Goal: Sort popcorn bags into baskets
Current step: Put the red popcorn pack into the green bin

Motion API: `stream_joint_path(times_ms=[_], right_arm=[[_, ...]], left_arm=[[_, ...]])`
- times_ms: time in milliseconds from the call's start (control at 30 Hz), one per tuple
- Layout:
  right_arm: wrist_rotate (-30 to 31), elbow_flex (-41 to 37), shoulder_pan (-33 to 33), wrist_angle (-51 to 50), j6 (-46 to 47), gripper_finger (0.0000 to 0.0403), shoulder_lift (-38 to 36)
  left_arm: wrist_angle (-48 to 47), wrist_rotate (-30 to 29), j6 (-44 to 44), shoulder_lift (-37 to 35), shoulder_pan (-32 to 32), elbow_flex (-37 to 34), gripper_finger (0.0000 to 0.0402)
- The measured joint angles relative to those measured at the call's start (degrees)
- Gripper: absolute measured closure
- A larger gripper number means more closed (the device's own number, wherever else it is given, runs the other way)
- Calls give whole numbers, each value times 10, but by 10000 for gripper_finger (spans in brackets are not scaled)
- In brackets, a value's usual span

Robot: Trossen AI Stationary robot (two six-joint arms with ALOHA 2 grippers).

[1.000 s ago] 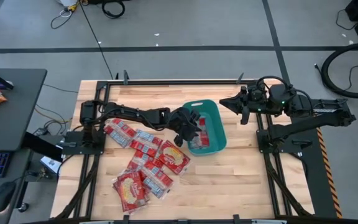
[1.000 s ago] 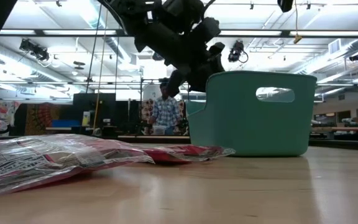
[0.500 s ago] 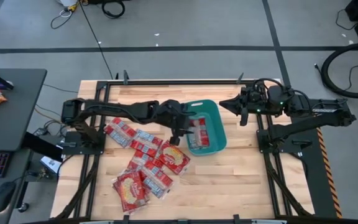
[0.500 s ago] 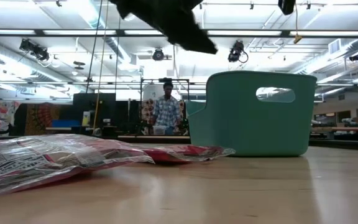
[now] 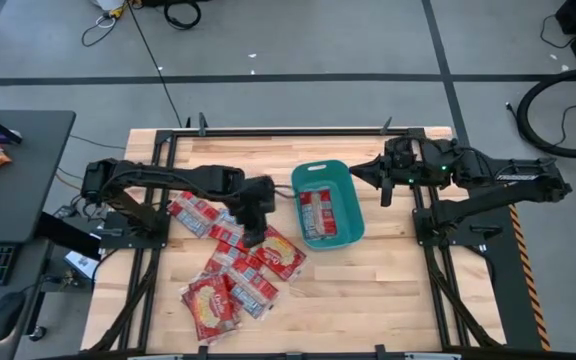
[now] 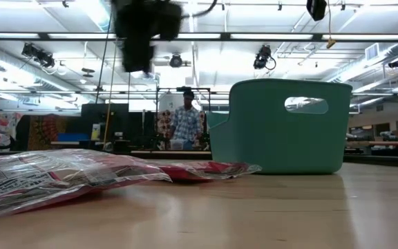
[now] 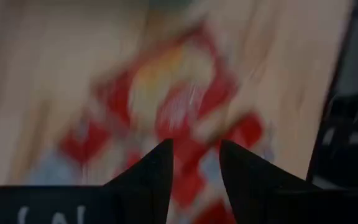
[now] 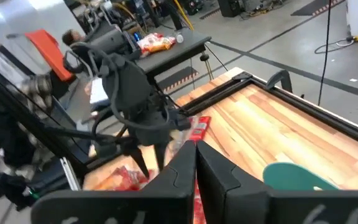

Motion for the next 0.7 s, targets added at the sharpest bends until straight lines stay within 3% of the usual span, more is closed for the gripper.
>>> stream_joint_path(times_ms=[100, 233, 500, 700], right_arm=[[0, 0, -1, 6, -20, 385, 14], [-2, 0, -6, 22, -37, 385, 35], [-22, 0, -4, 44, -22, 385, 61], [-14, 32, 10, -5, -1, 385, 90]], left_arm=[[-83, -16, -12, -1, -15, 0, 267], [-161, -93, -7, -10, -49, 0, 267], [-141, -119, 4, -65, -60, -34, 267], [-114, -130, -20, -129, -40, -112, 267]])
